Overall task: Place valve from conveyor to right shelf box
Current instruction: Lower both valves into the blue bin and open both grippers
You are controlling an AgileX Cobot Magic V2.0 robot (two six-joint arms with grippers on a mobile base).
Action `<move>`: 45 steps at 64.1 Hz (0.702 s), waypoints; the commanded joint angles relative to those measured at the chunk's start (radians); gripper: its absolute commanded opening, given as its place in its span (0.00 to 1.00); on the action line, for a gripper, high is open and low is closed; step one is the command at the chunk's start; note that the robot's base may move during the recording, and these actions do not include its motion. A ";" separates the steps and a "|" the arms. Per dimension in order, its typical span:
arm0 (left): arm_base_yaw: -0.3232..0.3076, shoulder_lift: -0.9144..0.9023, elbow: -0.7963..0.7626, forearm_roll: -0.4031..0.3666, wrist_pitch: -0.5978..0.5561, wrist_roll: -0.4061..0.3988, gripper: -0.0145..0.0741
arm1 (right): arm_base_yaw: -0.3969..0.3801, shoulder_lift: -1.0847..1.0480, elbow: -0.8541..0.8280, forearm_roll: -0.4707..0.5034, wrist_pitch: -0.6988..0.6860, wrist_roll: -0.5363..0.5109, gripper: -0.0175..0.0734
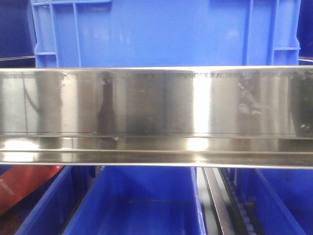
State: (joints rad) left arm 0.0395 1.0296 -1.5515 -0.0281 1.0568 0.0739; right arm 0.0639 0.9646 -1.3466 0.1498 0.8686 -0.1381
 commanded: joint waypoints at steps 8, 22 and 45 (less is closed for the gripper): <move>-0.020 0.023 -0.025 -0.066 -0.059 -0.005 0.04 | -0.003 -0.006 -0.050 0.020 -0.065 -0.001 0.02; -0.223 0.199 -0.192 -0.042 -0.058 0.005 0.04 | 0.091 0.104 -0.240 0.049 -0.063 -0.001 0.02; -0.444 0.596 -0.570 -0.041 -0.052 0.005 0.04 | 0.318 0.411 -0.479 0.049 -0.063 -0.001 0.02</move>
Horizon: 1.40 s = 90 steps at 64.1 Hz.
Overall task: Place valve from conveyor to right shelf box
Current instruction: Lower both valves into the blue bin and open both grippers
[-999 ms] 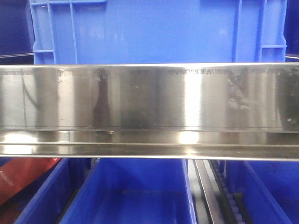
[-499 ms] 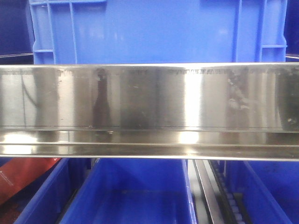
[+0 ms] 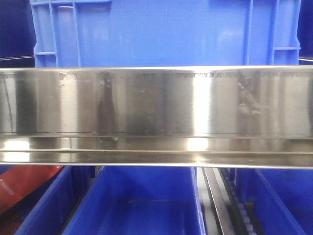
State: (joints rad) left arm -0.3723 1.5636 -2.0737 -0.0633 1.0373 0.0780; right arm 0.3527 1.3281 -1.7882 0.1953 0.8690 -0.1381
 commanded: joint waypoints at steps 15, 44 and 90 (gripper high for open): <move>-0.059 0.222 -0.058 -0.007 -0.024 0.001 0.04 | 0.068 0.229 -0.038 0.003 -0.069 -0.001 0.02; -0.059 0.372 -0.058 -0.039 0.022 0.001 0.17 | 0.068 0.411 -0.038 0.015 -0.035 -0.001 0.22; -0.059 0.255 -0.096 -0.017 0.101 0.001 0.73 | 0.066 0.227 -0.039 0.015 -0.011 -0.001 0.60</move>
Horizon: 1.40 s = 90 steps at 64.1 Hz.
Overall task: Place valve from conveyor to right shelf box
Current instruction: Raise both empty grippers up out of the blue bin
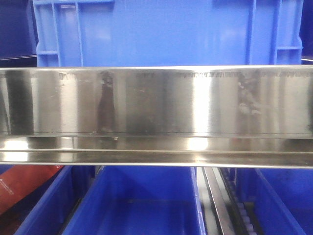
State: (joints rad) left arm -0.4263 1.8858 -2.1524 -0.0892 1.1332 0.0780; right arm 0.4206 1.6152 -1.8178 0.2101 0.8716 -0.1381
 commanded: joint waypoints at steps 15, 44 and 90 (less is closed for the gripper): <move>0.005 -0.217 -0.017 0.084 0.010 -0.001 0.27 | -0.002 -0.208 -0.003 -0.029 -0.012 -0.001 0.10; 0.096 -0.609 0.360 0.233 -0.124 -0.101 0.04 | -0.113 -0.603 0.473 -0.067 -0.210 0.018 0.02; 0.096 -1.587 1.546 0.248 -0.679 -0.141 0.04 | -0.113 -1.318 1.340 -0.067 -0.437 0.018 0.02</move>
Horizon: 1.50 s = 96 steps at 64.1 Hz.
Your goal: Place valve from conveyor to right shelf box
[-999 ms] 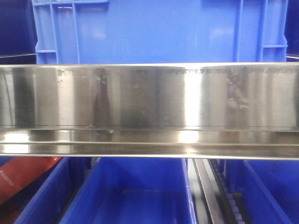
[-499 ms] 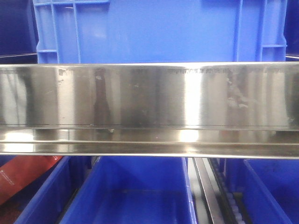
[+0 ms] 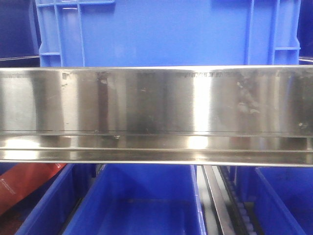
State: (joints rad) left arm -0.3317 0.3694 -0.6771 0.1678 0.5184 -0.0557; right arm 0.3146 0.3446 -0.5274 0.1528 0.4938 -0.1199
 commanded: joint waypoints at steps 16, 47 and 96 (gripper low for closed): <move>0.001 -0.167 0.209 -0.009 -0.159 -0.008 0.04 | -0.007 -0.093 0.108 -0.010 -0.084 0.000 0.02; 0.001 -0.167 0.209 -0.009 -0.143 -0.008 0.04 | -0.007 -0.093 0.108 -0.010 -0.081 0.000 0.02; 0.343 -0.369 0.555 -0.210 -0.358 0.127 0.04 | -0.007 -0.093 0.108 -0.010 -0.081 0.000 0.02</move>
State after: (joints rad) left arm -0.0101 0.0275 -0.1942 -0.0279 0.2163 0.0604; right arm 0.3146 0.2560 -0.4237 0.1528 0.4416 -0.1199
